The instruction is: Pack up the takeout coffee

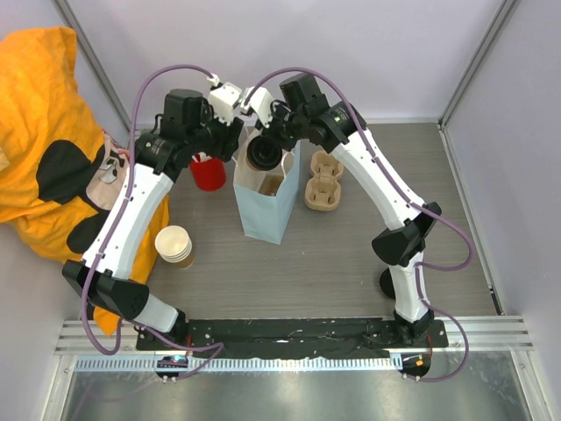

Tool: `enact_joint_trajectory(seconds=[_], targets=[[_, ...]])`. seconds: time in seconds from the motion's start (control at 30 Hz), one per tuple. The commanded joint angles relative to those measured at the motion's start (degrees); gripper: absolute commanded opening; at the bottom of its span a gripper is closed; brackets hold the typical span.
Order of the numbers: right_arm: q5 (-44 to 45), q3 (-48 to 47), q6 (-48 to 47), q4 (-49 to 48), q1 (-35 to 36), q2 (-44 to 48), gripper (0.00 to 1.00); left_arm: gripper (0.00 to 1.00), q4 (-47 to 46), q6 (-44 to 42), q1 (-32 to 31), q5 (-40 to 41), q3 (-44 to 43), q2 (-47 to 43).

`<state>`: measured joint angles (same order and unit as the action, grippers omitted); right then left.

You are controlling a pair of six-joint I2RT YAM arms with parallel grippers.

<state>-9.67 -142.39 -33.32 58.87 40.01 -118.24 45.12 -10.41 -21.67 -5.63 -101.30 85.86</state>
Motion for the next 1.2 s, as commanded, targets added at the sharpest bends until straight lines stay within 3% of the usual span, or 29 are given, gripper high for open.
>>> enact_joint_trajectory(seconds=[0.0,0.13,0.33,0.57,0.63,0.9,1.17], targets=[[0.1,-2.5,0.3,-4.3,0.2,2.1,0.01,0.56,-1.4,0.9,0.1,0.1,-0.1,-1.2],[1.8,-3.7,0.7,-4.6,0.2,2.0,0.01,0.55,1.1,0.0,0.1,-3.2,-2.3,-1.9],[3.8,-6.2,1.9,-6.8,0.1,5.6,0.01,0.82,7.7,-7.5,0.1,-16.0,-4.4,-4.2],[5.2,-5.6,1.7,-7.3,-1.2,8.3,0.01,0.89,19.7,-22.8,0.1,-26.9,-8.7,-4.5],[4.7,-4.8,1.9,-7.4,-1.9,8.8,0.01,0.89,22.6,-25.8,-0.8,-26.9,-9.3,-3.6],[1.3,-3.1,3.6,-7.7,-4.7,11.5,0.01,0.90,29.2,-53.5,-7.1,-25.7,-4.2,-4.0],[-5.6,-1.1,7.2,-8.2,-10.5,14.0,0.01,0.89,27.5,-55.4,-11.0,-22.2,-6.7,1.6]])
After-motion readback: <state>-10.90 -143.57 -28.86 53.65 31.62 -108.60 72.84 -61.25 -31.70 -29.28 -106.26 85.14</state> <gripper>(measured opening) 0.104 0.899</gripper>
